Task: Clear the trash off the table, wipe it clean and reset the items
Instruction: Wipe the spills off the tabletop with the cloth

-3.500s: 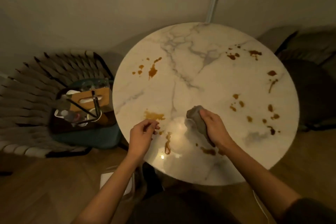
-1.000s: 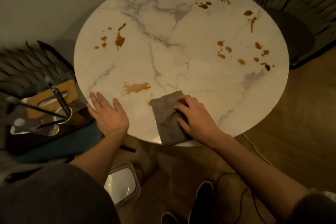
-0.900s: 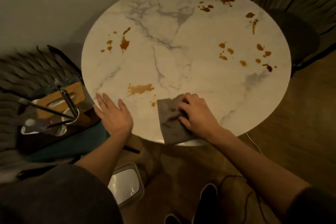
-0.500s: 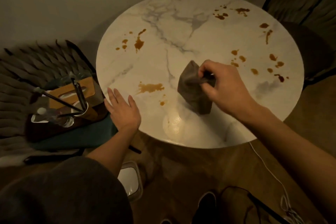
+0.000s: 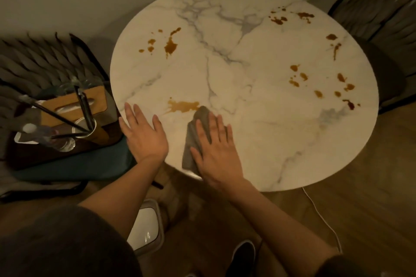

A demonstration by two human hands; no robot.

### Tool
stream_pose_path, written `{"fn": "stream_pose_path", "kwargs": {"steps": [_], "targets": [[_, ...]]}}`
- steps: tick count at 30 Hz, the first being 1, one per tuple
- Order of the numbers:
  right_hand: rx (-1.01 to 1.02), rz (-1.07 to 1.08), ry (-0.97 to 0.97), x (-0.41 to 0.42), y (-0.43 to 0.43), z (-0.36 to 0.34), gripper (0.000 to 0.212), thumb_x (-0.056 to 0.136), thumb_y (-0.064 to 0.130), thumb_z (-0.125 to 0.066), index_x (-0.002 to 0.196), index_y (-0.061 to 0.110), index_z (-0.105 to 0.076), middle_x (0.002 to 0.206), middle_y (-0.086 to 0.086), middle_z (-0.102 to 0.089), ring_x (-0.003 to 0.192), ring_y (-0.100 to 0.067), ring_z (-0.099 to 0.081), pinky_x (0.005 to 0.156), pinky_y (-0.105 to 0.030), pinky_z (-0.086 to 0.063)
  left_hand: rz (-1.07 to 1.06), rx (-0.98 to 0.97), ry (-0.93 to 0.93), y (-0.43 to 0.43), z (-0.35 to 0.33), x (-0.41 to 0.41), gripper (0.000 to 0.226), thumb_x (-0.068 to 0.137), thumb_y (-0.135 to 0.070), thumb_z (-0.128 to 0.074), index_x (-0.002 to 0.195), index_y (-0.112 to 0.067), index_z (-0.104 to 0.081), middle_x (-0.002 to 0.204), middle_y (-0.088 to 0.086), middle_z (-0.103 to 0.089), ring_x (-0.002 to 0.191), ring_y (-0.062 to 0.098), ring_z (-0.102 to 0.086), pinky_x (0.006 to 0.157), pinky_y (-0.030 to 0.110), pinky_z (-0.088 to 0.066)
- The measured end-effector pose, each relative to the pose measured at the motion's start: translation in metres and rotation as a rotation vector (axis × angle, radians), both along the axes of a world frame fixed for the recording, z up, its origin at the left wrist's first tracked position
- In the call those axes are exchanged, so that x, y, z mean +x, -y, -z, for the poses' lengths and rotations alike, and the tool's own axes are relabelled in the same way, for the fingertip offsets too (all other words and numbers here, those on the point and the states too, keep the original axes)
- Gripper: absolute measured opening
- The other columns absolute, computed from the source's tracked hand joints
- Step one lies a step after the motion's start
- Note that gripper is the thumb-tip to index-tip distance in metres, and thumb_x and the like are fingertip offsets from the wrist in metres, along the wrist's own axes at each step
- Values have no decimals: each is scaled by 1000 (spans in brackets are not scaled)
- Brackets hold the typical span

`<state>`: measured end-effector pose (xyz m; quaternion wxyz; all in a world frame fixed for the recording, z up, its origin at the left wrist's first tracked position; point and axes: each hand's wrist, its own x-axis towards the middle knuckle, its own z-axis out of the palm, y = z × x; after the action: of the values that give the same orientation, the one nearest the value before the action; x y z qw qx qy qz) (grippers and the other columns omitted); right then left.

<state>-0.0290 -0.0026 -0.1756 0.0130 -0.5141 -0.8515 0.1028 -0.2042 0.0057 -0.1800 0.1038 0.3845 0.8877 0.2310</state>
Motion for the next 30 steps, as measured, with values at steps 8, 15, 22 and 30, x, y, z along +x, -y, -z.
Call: {"fn": "stream_pose_path", "kwargs": {"steps": [8,15,22,30], "targets": [[34,169,92,61,-60,-8,70,94,50,-7,156,18,-9,163,-14,1,150,-33,2,122,-49,-2,-2,8,29,-1,1,-1,60,102,-40,-32,154,-13,-18,163,-2,-4,148,32,-6,111,48,-30],[21,-325,14,28,-35,-9,61,99,49,-27,155,29,-16,164,-5,-6,151,-22,-1,122,-44,-6,52,76,104,-28,-7,-55,58,99,-32,-43,151,-13,-24,160,4,-15,143,32,-22,113,48,-25],[59,-7,-44,-48,-77,2,62,100,49,-26,156,25,-12,163,-12,-3,150,-29,2,121,-49,-5,-16,51,77,-65,0,-72,56,105,-34,-27,154,-9,-16,163,0,-5,147,24,-18,115,39,-23],[28,-256,64,33,-116,-9,59,100,51,-22,155,34,-12,164,-1,-2,151,-20,2,122,-41,-5,-79,139,155,-64,-1,-71,56,105,-32,-29,154,-11,-14,163,1,-8,146,23,-19,115,39,-23]]}}
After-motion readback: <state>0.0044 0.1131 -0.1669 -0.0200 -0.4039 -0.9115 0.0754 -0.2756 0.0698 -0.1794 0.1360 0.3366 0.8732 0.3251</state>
